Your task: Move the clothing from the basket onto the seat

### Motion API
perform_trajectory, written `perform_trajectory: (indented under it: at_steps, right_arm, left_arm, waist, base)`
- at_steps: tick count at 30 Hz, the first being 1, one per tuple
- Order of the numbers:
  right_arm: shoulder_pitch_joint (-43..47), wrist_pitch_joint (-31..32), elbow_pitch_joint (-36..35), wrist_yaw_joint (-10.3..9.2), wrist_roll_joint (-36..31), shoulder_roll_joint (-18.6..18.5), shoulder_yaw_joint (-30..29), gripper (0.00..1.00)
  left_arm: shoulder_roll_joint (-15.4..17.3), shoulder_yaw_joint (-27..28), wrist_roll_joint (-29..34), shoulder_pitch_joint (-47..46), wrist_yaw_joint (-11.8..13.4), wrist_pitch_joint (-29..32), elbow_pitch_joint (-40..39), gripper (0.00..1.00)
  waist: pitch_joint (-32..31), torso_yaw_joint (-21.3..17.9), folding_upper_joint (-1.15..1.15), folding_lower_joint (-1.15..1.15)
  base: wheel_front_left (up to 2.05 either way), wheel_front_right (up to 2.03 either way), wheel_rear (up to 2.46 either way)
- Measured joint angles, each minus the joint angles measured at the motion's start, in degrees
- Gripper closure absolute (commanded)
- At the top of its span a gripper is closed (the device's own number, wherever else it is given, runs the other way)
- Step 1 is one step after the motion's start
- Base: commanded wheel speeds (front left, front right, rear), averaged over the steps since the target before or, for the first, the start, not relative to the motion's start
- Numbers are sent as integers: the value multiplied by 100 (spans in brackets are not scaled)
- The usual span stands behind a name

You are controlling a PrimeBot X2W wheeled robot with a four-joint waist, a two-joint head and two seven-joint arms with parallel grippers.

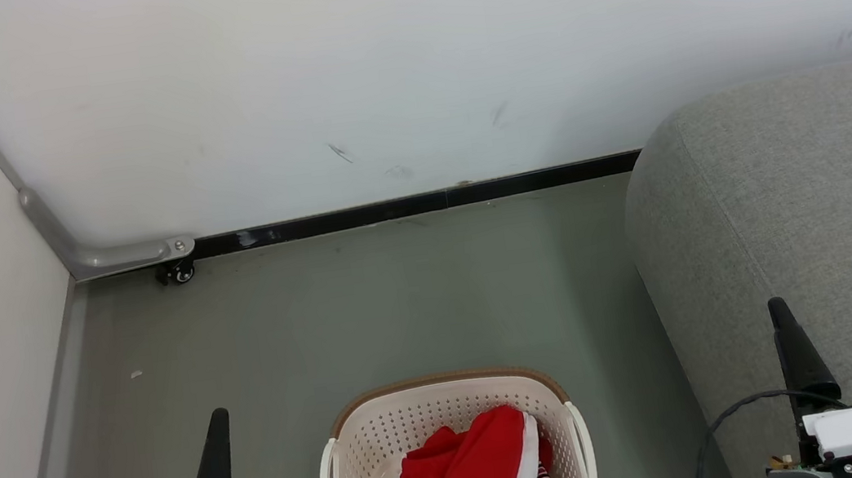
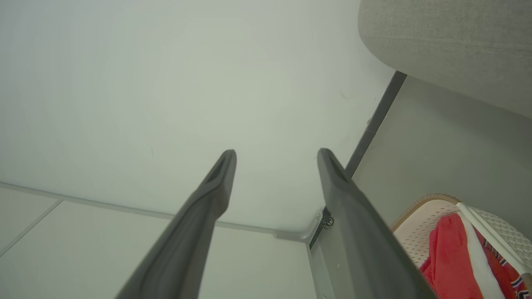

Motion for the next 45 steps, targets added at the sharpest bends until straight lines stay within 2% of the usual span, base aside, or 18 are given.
perform_trajectory:
  at_steps: [6,11,28,33,45]
  right_arm:
    - [1,-103,-38,0,-487,-4,29,0]
    - [2,-202,-121,1,-961,-4,73,0]
    - [20,-537,-120,5,-2780,-9,341,0]
    - [20,-603,-62,7,-3317,-9,420,0]
    - [15,-781,51,8,-4602,-5,455,0]
  left_arm:
    - [19,-111,527,-2,67,-99,-104,0]
    - [43,-236,1057,-3,143,-201,-179,0]
    - [142,-779,2899,-4,393,-524,-344,0]
    - [148,-934,3399,-4,452,-643,-342,0]
    - [203,-1240,4695,-66,779,-906,-237,0]
  waist:
    - [-29,2,0,9]
    - [-44,3,0,7]
    - [-2,14,0,-70]
    - [15,17,0,-80]
    - [44,23,0,-85]
  base:
    - [0,0,0]
    - [0,0,0]
    - [0,0,0]
    - [0,0,0]
    - [0,0,0]
